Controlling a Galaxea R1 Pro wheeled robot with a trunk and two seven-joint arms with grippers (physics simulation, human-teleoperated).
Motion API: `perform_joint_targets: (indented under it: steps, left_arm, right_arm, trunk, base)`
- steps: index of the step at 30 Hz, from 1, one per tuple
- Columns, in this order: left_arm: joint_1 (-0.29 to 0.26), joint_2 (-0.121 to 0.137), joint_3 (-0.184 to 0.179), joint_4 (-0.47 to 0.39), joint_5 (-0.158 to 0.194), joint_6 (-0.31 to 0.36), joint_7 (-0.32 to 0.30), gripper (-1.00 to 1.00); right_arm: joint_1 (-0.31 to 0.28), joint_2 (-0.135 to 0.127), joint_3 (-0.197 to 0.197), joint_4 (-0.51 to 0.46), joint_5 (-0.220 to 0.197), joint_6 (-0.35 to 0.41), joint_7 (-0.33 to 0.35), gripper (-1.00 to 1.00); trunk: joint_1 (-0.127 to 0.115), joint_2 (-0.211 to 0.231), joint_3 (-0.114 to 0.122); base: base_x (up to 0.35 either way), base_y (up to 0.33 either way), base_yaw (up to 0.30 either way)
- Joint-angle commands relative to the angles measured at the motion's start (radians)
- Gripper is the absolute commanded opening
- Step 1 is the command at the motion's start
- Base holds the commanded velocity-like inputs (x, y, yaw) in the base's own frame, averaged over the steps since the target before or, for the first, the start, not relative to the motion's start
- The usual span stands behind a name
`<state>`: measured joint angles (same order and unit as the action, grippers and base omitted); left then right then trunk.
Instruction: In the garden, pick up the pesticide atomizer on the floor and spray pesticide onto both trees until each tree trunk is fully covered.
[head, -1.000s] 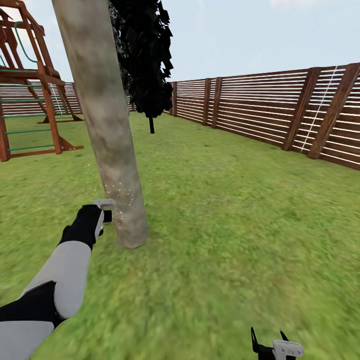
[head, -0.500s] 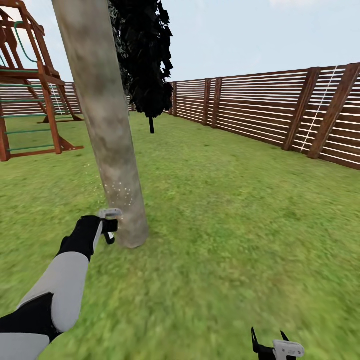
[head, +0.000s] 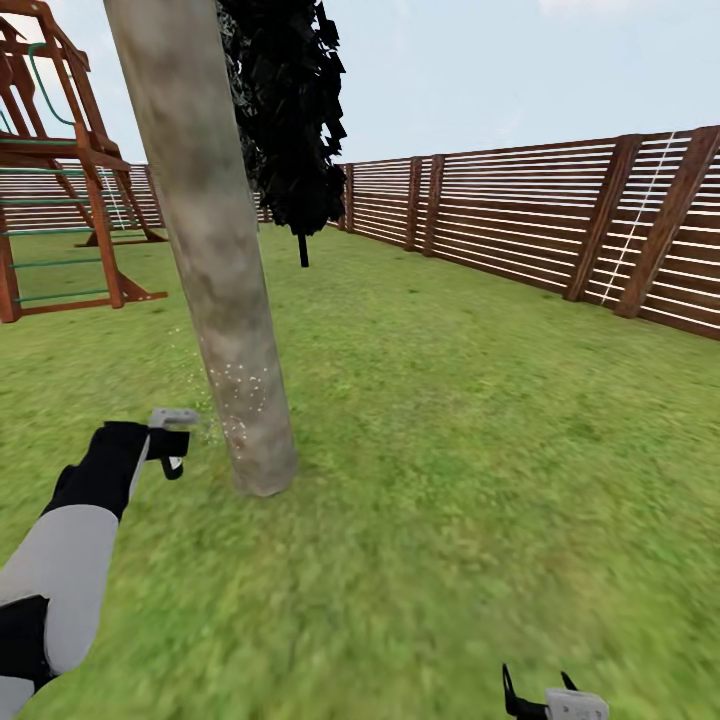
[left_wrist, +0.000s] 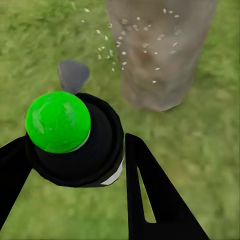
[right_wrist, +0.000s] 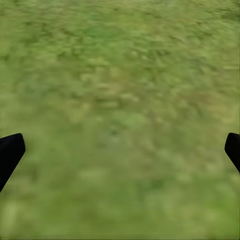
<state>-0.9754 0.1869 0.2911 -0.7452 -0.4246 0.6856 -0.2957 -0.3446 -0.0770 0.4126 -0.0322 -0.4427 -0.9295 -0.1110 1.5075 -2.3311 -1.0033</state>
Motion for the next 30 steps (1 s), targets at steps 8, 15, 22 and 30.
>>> perform_joint_targets:
  steps: [8,15,22,30]
  left_arm:
    - [-0.001,-0.009,0.0,-0.02,0.001,-0.002,-0.097,-1.0]
    - [-0.003,-0.061,-0.01,-0.092,-0.008,0.001,-0.097,-1.0]
    - [-0.013,-0.055,-0.011,-0.158,-0.005,0.129,-0.105,-1.0]
    - [-0.019,-0.118,-0.138,-0.272,-0.002,0.203,-0.105,-1.0]
  right_arm:
    - [-0.001,0.002,-0.002,0.0,0.002,0.0,0.0,1.0]
    - [-0.001,0.002,-0.003,0.002,0.004,0.001,0.0,1.0]
    - [0.0,0.002,-0.003,0.002,0.004,0.001,0.0,1.0]
    - [0.0,0.002,-0.003,0.002,0.004,0.001,0.0,1.0]
  trunk:
    - [0.0,0.0,0.0]
    - [0.0,0.0,0.0]
    - [0.0,0.0,0.0]
    - [0.0,0.0,0.0]
  base:
    - [0.0,0.0,0.0]
    - [0.0,0.0,0.0]
    - [0.0,0.0,0.0]
    - [-0.081,-0.027,0.0]
